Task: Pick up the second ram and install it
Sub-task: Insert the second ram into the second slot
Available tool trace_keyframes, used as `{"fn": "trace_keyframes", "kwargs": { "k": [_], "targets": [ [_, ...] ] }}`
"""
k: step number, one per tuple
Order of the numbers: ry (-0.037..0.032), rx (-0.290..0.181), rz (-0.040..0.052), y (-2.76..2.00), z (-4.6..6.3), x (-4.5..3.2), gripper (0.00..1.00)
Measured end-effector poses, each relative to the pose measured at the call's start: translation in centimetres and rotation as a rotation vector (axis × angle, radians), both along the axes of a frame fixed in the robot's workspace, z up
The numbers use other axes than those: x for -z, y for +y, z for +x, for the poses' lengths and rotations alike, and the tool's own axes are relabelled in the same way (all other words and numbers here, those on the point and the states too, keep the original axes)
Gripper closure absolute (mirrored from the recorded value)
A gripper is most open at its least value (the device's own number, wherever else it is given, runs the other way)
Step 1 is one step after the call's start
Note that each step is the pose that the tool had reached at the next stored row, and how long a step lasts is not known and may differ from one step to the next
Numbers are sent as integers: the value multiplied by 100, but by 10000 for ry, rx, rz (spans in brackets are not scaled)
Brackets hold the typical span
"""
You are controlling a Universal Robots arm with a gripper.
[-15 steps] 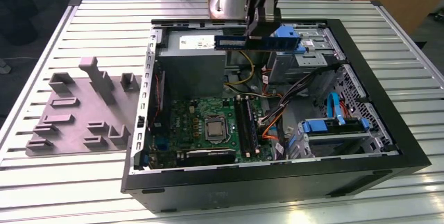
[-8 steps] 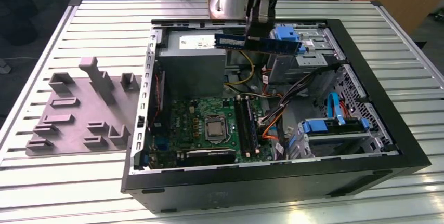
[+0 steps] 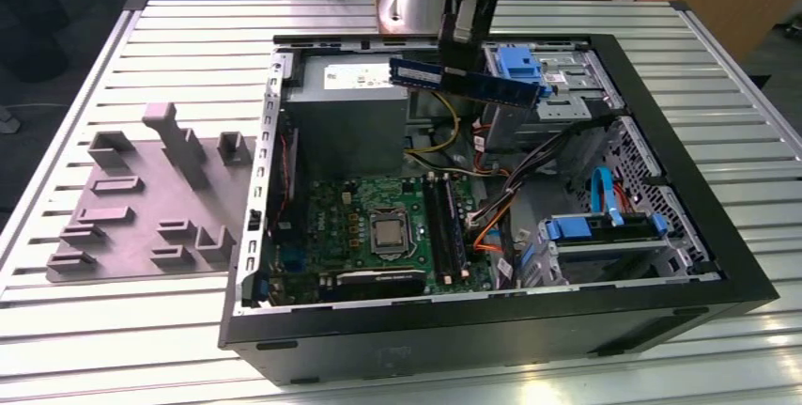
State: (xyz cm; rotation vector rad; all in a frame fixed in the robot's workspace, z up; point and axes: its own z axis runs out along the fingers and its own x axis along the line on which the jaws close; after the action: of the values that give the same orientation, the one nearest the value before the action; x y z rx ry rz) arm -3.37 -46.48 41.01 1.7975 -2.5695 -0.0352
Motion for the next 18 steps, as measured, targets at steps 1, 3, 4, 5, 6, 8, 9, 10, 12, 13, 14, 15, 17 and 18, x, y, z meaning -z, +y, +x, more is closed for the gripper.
{"fn": "trace_keyframes", "kwargs": {
  "k": [1, 3, 4, 5, 6, 8, 9, 10, 12, 13, 14, 15, 17, 18],
  "targets": [
    [0, 197, -2, 0, 0, 4, 86],
    [0, 551, -6, 0, 0, 11, 86],
    [0, 729, -7, 0, 0, 15, 86],
    [0, 909, -10, 0, 0, 19, 86],
    [0, 1087, -11, 0, 0, 23, 86],
    [0, 1460, -14, 0, 0, 31, 86],
    [0, 1638, -15, 0, 0, 35, 86],
    [0, 1819, -16, 0, 0, 39, 86],
    [0, 2178, -19, 0, 0, 47, 86],
    [1, 2357, -19, 0, 0, 51, 86],
    [0, 2536, -20, 0, 0, 55, 86],
    [0, 2717, -22, 0, 0, 59, 86],
    [0, 3082, -22, 0, 0, 68, 86],
    [1, 3267, -25, 0, 0, 73, 86]
  ]
}}
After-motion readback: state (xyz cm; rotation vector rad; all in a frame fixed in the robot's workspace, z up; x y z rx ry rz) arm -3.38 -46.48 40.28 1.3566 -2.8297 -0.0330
